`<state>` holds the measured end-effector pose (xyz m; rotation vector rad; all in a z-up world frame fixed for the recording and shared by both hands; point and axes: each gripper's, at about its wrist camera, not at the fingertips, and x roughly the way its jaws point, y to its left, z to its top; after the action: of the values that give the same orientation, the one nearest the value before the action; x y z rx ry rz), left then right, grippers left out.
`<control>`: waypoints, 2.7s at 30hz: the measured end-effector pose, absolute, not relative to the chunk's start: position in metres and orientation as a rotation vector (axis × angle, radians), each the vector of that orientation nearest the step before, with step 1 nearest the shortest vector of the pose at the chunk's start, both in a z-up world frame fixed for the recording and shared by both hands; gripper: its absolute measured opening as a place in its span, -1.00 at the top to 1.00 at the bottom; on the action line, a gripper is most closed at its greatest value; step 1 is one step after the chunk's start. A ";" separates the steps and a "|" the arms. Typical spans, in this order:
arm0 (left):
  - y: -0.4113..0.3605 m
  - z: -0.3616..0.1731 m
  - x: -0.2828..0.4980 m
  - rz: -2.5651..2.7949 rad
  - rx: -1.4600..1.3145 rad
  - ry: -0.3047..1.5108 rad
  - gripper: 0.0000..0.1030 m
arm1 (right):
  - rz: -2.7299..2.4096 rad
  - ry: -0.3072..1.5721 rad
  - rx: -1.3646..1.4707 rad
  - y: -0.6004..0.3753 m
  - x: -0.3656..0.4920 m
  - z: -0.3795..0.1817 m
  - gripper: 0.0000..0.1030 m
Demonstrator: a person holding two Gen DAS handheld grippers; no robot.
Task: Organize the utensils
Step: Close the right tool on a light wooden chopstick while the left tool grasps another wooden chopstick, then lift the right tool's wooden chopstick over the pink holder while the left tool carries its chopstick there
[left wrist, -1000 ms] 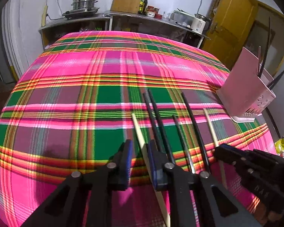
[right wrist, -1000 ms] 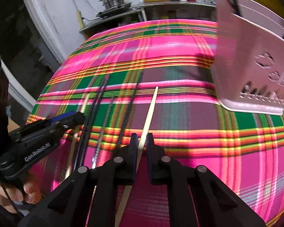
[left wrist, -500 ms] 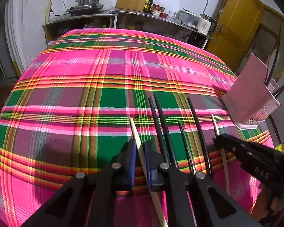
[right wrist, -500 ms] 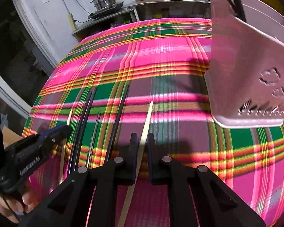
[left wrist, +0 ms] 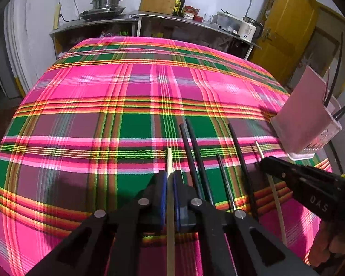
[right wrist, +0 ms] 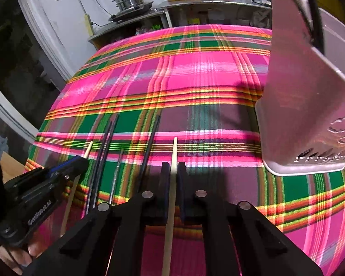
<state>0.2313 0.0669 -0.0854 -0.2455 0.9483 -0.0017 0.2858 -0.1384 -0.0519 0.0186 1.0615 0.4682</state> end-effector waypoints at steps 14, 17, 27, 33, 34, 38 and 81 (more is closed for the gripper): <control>0.064 -0.011 0.205 -0.071 -0.228 0.833 0.89 | 0.501 0.918 0.057 -0.162 0.259 0.016 0.87; 0.060 0.005 0.196 -0.082 -0.219 0.810 0.89 | 0.501 0.889 0.067 -0.169 0.252 0.030 0.88; 0.050 0.046 0.166 -0.104 -0.186 0.750 0.90 | 0.502 0.820 0.080 -0.186 0.223 0.064 0.88; 0.049 0.061 0.156 -0.104 -0.184 0.729 0.92 | 0.497 0.790 0.084 -0.195 0.211 0.076 0.88; 0.048 0.064 0.156 -0.107 -0.185 0.725 0.92 | 0.497 0.785 0.085 -0.196 0.210 0.078 0.88; 0.042 0.074 0.153 -0.124 -0.186 0.712 0.92 | 0.496 0.764 0.089 -0.202 0.204 0.086 0.88; -0.084 0.162 0.243 -0.418 -0.177 0.610 0.92 | 0.326 0.539 0.206 -0.316 0.238 0.173 0.88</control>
<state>0.2430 -0.0843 0.1621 -0.1769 0.6105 -0.4182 0.2380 -0.3156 0.1729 0.2058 0.5394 0.3260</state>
